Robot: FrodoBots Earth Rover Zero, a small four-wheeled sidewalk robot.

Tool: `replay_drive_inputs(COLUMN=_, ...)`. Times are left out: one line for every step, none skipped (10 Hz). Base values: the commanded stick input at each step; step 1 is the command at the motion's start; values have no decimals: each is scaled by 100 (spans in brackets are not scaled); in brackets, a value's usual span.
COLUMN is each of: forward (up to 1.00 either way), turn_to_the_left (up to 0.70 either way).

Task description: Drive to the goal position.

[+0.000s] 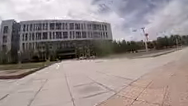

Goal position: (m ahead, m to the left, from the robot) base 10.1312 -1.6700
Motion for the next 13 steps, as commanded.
replay_drive_inputs(forward=70, turn_to_the_left=0)
replay_drive_inputs(forward=70, turn_to_the_left=0)
replay_drive_inputs(forward=70, turn_to_the_left=0)
replay_drive_inputs(forward=70, turn_to_the_left=0)
replay_drive_inputs(forward=70, turn_to_the_left=0)
replay_drive_inputs(forward=70, turn_to_the_left=2)
replay_drive_inputs(forward=70, turn_to_the_left=21)
replay_drive_inputs(forward=70, turn_to_the_left=24)
replay_drive_inputs(forward=70, turn_to_the_left=7)
replay_drive_inputs(forward=70, turn_to_the_left=0)
replay_drive_inputs(forward=70, turn_to_the_left=0)
replay_drive_inputs(forward=70, turn_to_the_left=0)
replay_drive_inputs(forward=70, turn_to_the_left=0)
